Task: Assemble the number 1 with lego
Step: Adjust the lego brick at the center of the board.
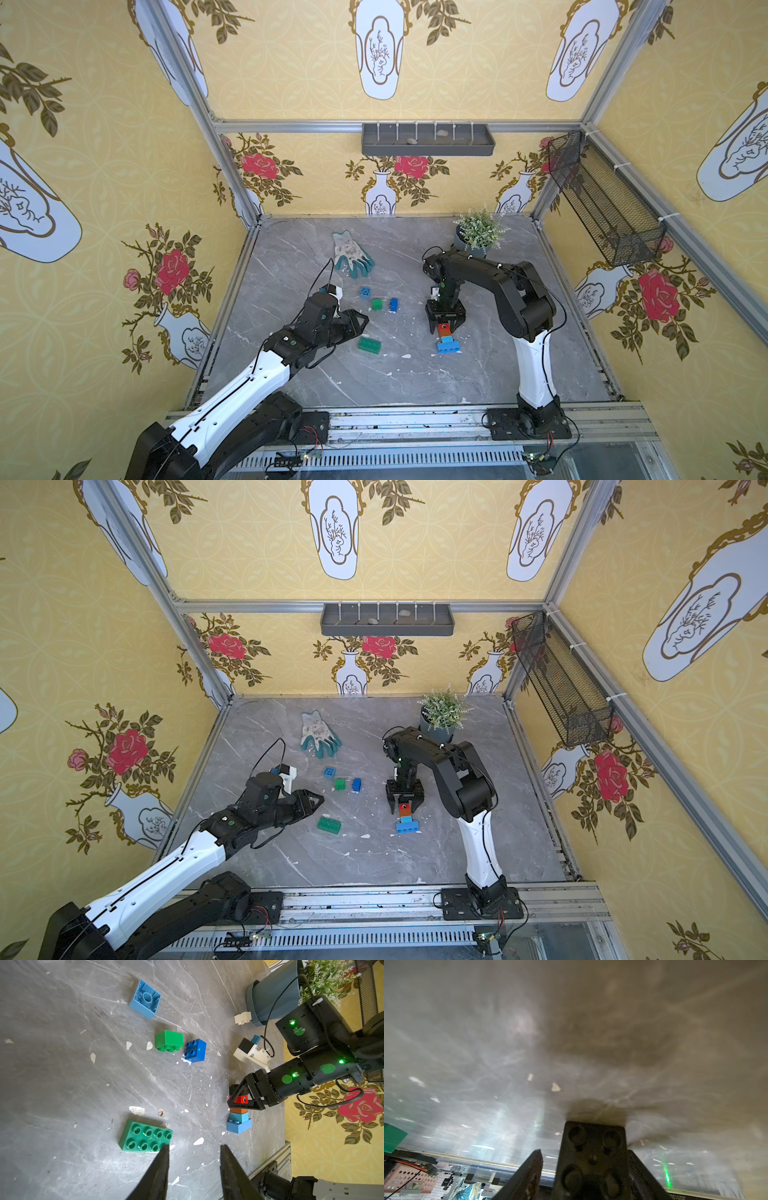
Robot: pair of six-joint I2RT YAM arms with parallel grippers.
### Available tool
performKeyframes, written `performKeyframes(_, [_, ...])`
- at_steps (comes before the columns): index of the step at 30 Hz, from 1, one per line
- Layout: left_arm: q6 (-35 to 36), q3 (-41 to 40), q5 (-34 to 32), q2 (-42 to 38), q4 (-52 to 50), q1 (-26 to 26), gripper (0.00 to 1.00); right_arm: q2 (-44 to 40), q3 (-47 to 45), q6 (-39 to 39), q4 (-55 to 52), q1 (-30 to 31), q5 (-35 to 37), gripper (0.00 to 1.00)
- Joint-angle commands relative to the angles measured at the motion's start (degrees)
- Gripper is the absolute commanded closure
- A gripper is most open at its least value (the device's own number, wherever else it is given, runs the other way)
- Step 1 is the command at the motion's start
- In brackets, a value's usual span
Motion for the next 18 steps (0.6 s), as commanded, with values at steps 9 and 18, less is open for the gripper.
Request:
performKeyframes(9, [-0.3, 0.4, -1.8, -0.4, -0.9, 0.0, 0.57, -11.1, -1.6, 3.4, 4.6, -0.7, 2.3, 0.24])
performKeyframes(18, [5.7, 5.7, -6.4, 4.1, -10.6, 0.0, 0.52, -29.0, -13.5, 10.5, 18.2, 0.0, 6.2, 0.24])
